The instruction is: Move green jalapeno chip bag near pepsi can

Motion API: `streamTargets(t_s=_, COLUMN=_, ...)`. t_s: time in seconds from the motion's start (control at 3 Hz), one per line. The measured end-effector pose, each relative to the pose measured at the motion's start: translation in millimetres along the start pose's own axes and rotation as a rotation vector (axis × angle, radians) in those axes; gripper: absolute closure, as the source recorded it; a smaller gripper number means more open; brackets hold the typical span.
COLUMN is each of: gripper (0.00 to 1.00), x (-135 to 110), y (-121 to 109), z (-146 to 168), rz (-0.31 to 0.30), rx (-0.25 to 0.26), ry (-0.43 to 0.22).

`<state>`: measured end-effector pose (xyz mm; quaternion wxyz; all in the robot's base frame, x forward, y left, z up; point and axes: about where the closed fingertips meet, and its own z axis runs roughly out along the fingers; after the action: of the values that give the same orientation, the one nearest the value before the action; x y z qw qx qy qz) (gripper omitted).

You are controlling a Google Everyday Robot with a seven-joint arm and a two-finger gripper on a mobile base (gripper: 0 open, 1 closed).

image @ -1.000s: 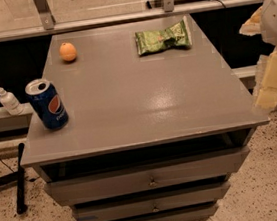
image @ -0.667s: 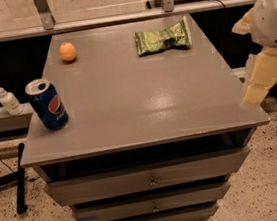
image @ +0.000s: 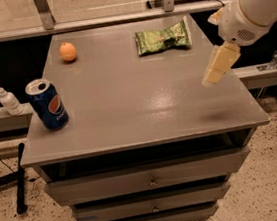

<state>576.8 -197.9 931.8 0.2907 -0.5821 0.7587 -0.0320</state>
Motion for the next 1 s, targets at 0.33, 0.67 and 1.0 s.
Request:
streamTargets(t_s=0.33, gripper=0.00, x=-11, y=-62, z=41, rz=0.019, rx=0.084, ry=-0.093)
streamTargets(t_s=0.67, gripper=0.00, x=-7, y=-119, z=66, rz=0.142, rx=0.143, ry=-0.194)
streamTargets(t_s=1.0, gripper=0.00, x=-8, y=-134, z=66, rz=0.154, rx=0.163, ry=-0.216)
